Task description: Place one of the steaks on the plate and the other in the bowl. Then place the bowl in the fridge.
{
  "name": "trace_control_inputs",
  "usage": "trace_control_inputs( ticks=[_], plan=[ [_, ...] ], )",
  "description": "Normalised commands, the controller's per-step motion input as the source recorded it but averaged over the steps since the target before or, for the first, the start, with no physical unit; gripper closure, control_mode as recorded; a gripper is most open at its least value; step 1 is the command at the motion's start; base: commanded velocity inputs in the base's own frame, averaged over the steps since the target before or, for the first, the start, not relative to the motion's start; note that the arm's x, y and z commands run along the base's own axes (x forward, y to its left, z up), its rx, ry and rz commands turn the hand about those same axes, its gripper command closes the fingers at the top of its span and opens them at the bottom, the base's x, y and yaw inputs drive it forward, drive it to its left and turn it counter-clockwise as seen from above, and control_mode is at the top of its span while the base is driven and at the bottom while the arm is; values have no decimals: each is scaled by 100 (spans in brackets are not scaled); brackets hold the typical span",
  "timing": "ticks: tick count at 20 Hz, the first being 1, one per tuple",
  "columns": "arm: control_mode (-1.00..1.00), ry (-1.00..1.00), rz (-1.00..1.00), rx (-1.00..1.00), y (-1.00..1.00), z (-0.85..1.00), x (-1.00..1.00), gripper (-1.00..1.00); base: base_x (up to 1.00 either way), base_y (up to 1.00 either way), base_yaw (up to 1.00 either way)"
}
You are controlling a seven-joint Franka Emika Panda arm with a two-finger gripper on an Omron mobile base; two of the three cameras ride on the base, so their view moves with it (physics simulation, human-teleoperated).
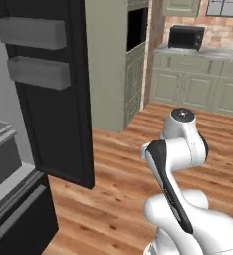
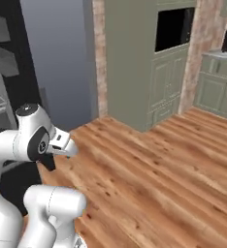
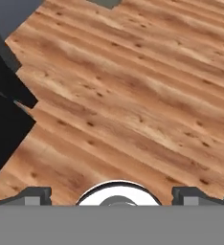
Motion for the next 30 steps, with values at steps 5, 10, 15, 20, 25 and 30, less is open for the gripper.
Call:
trace_control_inputs(
  ticks=[5,10,15,20,25,30],
  plan=[
    [100,0,0,0,0,0,0,-100,0,-2,-80],
    [100,0,0,0,0,0,0,-100,4,0,-82],
    [100,0,0,0,0,0,0,-100,49,2,-38],
    [100,0,0,0,0,0,0,-100,89,-15,2],
    [100,0,0,0,0,0,0,-100,100,-25,10],
    [100,0,0,0,0,0,0,-100,100,-49,7]
  ],
)
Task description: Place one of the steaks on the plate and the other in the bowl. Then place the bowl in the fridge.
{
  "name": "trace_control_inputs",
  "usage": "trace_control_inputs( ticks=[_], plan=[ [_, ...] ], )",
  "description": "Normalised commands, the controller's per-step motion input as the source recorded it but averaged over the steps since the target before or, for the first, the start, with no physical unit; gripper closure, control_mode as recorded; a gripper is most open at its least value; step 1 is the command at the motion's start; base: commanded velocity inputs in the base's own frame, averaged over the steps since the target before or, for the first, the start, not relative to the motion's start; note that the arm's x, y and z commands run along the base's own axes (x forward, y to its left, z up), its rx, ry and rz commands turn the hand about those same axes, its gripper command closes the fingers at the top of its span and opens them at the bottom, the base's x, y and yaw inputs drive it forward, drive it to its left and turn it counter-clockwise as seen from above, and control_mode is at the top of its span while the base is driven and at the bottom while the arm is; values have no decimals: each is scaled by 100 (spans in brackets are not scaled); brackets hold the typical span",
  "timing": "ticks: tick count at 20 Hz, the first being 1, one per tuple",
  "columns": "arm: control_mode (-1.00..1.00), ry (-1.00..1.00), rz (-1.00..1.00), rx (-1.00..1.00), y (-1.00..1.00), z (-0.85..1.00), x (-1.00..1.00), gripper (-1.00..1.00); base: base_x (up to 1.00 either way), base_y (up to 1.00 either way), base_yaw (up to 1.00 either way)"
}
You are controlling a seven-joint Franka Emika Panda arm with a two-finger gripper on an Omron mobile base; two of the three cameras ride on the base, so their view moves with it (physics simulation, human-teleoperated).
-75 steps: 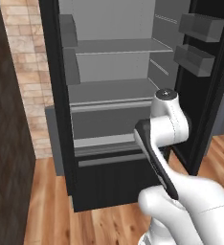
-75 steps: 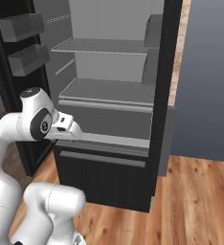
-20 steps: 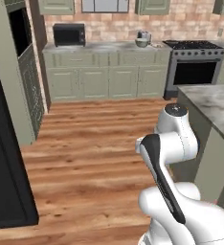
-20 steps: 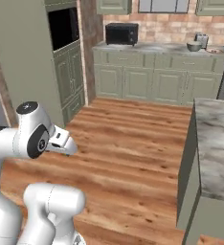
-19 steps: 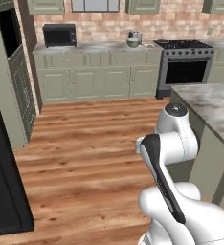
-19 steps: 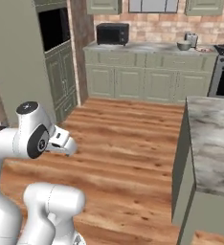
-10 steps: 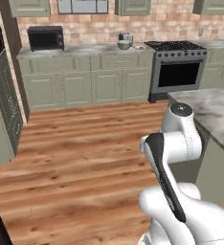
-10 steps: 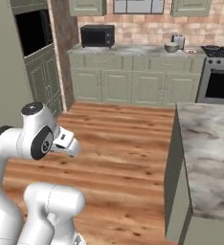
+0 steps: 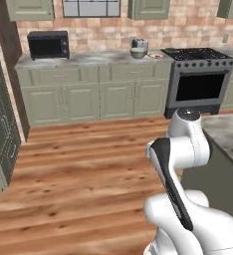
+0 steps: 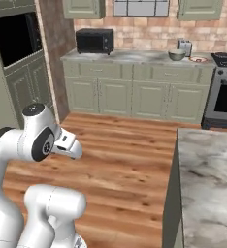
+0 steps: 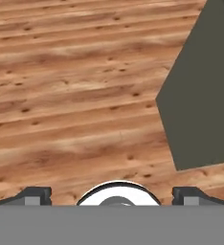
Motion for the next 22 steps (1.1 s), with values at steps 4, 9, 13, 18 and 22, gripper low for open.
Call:
trace_control_inputs(
  ticks=[4,9,13,18,22],
  plan=[
    [100,0,0,0,0,0,0,-100,100,0,-5],
    [100,0,0,0,0,0,0,-100,100,1,-12],
    [100,0,0,0,0,0,0,-100,100,0,-8],
    [100,0,0,0,0,0,0,-100,100,3,-6],
    [100,0,0,0,0,0,0,-100,100,5,-5]
  ],
)
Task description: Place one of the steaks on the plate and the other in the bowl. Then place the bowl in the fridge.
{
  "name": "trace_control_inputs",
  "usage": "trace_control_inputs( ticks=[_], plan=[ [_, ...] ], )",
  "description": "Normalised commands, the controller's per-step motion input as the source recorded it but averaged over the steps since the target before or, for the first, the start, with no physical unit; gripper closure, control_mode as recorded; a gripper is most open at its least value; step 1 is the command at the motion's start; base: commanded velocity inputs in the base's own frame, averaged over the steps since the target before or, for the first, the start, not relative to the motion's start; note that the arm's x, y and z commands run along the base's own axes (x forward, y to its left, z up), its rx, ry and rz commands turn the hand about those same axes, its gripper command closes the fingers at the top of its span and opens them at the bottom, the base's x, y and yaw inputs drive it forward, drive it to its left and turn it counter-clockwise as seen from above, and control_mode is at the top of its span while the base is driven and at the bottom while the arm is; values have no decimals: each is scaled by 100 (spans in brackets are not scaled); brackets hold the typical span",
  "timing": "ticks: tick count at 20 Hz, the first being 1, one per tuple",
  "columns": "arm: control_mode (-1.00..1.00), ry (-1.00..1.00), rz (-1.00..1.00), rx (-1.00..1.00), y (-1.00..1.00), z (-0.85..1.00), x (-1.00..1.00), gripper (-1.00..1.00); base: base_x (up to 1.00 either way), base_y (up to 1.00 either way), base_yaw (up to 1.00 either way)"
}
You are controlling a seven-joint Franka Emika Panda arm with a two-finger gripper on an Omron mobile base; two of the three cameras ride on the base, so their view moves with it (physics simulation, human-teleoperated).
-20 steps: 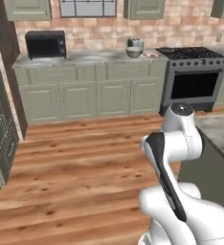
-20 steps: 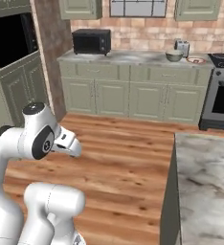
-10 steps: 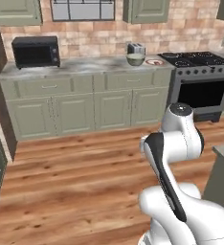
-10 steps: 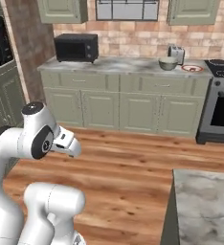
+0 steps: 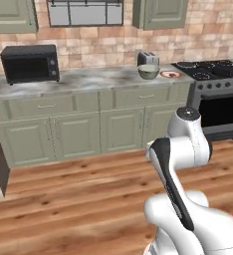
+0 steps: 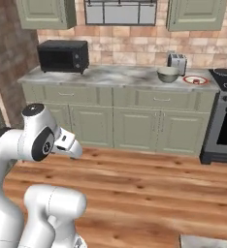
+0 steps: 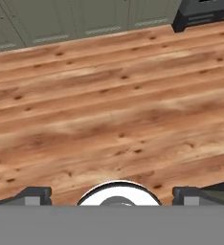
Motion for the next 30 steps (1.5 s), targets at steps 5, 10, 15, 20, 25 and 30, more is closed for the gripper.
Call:
trace_control_inputs(
  ticks=[5,10,15,20,25,30],
  plan=[
    [100,0,0,0,0,0,0,-100,100,2,-5],
    [100,0,0,0,0,0,0,-100,100,0,-4],
    [100,0,0,0,0,0,0,-100,100,-7,0],
    [100,0,0,0,0,0,0,-100,100,-7,-3],
    [100,0,0,0,0,0,0,-100,100,-56,1],
    [100,0,0,0,0,0,0,-100,100,-100,1]
  ],
)
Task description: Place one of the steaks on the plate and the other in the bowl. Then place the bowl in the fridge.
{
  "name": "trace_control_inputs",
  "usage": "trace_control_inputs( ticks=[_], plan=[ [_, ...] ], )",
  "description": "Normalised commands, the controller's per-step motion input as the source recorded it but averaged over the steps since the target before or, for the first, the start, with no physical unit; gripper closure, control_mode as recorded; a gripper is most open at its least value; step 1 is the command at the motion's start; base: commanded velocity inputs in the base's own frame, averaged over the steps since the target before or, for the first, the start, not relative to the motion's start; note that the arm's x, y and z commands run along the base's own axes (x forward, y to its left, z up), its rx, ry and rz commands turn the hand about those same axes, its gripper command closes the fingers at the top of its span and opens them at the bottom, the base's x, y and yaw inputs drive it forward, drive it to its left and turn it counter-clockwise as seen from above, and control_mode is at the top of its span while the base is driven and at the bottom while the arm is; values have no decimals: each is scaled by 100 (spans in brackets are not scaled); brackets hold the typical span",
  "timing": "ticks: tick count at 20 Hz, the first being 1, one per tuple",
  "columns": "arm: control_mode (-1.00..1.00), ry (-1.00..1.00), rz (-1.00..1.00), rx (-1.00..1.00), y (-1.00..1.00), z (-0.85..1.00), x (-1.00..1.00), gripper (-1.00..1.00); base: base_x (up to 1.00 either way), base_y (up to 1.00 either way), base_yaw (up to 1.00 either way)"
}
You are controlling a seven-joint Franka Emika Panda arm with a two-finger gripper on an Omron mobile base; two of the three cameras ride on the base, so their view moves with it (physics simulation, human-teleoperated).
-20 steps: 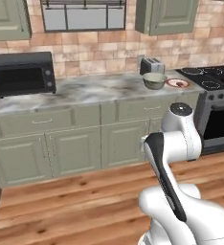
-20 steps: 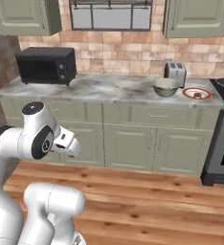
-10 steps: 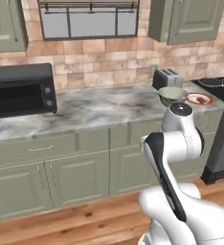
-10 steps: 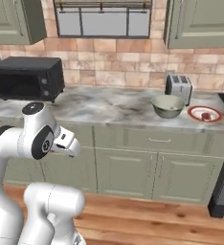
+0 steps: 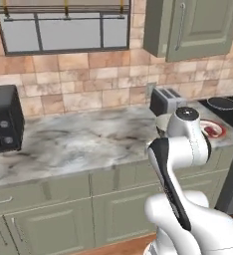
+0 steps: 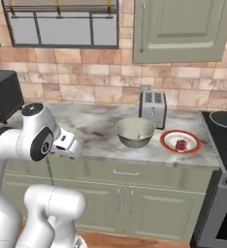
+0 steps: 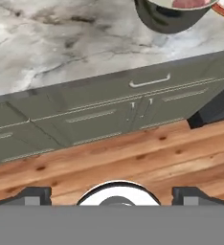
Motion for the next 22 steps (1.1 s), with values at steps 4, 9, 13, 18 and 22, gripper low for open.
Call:
trace_control_inputs(
  ticks=[4,9,13,18,22],
  plan=[
    [100,0,0,0,0,0,0,-100,89,-100,0],
    [100,0,0,0,0,0,0,-100,13,-100,-2],
    [100,0,0,0,0,0,0,-100,-1,-34,-3],
    [100,0,0,0,0,0,0,-100,34,11,-2],
    [100,0,0,0,0,0,0,-100,18,24,-7]
  ],
)
